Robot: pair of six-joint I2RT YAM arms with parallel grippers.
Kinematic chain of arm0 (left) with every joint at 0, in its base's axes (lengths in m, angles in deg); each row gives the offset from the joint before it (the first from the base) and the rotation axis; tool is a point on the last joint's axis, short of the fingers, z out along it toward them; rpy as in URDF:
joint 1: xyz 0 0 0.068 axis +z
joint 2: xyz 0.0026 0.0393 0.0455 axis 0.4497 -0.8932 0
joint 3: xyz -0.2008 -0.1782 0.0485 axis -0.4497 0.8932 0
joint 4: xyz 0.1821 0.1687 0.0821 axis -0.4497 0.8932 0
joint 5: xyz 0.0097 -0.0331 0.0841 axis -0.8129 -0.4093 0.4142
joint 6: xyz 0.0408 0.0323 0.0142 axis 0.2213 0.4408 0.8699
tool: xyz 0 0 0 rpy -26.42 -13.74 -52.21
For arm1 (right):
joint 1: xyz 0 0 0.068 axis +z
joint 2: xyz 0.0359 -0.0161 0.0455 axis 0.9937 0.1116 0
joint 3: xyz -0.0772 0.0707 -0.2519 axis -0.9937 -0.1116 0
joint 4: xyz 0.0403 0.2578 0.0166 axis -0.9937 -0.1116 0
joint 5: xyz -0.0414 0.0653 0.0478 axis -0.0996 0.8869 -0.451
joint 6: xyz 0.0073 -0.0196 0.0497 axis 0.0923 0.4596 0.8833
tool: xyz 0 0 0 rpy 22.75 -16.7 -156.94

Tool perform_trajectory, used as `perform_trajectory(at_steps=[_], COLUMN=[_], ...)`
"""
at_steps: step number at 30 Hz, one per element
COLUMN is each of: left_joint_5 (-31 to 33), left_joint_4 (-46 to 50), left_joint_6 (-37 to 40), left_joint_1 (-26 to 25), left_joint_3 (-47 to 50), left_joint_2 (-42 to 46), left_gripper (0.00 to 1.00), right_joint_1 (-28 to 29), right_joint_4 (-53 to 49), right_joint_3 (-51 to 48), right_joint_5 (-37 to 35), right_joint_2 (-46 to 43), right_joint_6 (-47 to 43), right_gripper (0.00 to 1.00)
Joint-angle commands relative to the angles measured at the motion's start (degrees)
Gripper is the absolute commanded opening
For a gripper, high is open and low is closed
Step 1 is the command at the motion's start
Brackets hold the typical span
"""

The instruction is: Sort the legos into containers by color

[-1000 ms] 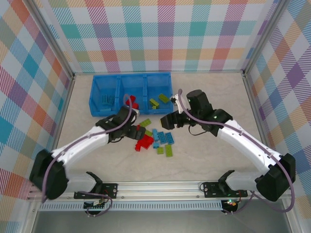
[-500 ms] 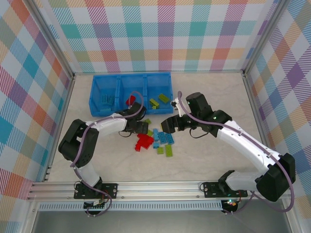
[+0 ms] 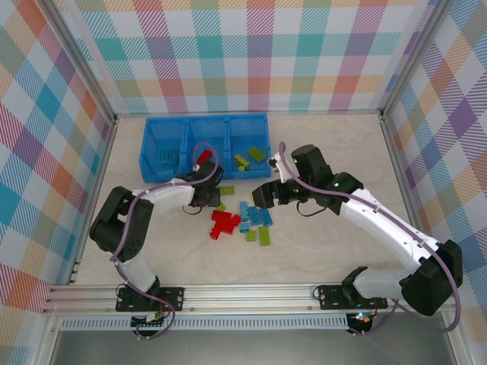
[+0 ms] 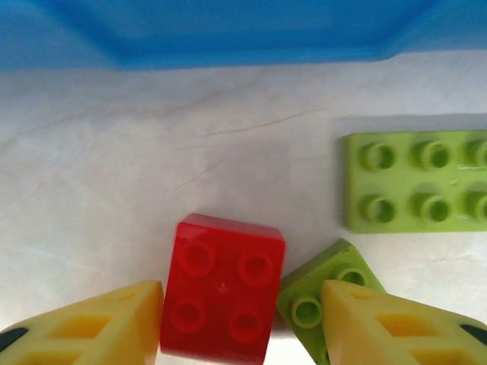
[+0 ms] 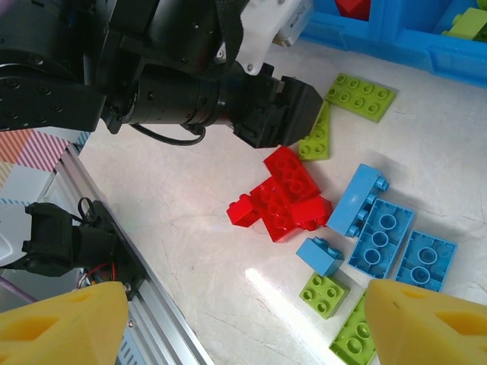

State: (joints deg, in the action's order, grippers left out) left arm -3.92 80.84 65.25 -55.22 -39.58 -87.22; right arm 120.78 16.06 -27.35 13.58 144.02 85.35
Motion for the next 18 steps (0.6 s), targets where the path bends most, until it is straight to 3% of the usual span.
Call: perform_trajectory(at_steps=[1,6,13,16,18], left_joint_5=[1.4,2.3,1.3,1.2,0.5], left_joint_4=[0.8,0.7,-0.9,-1.0,-0.8], left_joint_6=[-1.8,-2.2,-1.3,-0.8,-0.6], left_joint_1=[1.4,2.2,3.8,4.1,4.2], left_joint_3=[3.3,5.1,3.9,2.5,1.8], left_joint_2=[3.9,6.6,5.5,3.4,2.1], left_gripper=[0.49,0.41,0.62,0.63,0.59], right_joint_1=[0.1,0.0,0.2,0.2,0.2], right_joint_4=[1.1,1.4,1.3,1.2,1.0], right_joint_3=[-0.3,-0.1,0.0,0.1,0.1], right_joint_5=[1.5,1.7,1.8,1.6,1.4], right_joint_2=[0.3,0.6,0.3,0.1,-0.1], right_joint_6=[0.9,1.6,2.1,2.1,2.1], right_gripper=[0.82,0.83,0.83,0.83,0.84])
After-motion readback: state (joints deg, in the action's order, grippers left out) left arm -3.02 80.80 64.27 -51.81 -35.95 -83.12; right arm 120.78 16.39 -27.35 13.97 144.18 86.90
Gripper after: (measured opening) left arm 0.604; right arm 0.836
